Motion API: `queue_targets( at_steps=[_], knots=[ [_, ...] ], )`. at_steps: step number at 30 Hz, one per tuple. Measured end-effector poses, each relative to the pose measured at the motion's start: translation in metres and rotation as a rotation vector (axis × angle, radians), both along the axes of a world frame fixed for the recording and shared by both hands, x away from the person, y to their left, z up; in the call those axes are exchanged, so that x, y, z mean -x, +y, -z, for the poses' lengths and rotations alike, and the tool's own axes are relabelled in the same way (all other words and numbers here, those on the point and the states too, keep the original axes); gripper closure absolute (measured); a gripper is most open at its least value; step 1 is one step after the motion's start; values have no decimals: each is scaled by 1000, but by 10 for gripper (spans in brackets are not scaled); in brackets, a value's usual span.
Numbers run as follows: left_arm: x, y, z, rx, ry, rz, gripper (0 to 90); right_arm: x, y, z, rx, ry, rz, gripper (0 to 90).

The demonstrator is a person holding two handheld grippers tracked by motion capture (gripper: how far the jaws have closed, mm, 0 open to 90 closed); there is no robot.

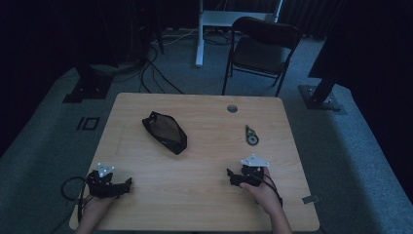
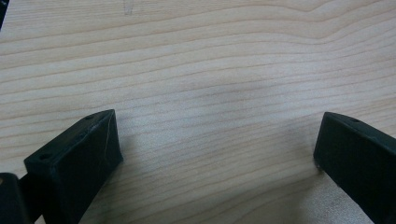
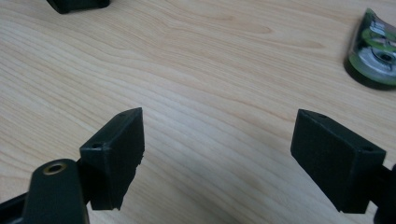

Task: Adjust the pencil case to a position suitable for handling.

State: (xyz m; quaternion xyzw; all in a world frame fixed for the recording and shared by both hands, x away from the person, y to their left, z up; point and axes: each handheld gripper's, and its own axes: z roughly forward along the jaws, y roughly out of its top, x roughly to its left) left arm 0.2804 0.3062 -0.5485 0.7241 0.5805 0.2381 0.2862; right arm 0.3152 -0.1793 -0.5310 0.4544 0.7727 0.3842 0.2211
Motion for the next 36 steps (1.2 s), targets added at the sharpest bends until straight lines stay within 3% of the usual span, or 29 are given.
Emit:
queue_targets(
  at_steps=[7,17,36],
  knots=[
    [0,0,0,0,0,0,7,-5,15,-2,16,-9,-35,174],
    [0,0,0,0,0,0,7,-14,38,-3,-25,-14,-96,173],
    [0,0,0,2,-2,-1,7,-32,89,-13,-43,-40,-190,174]
  ],
)
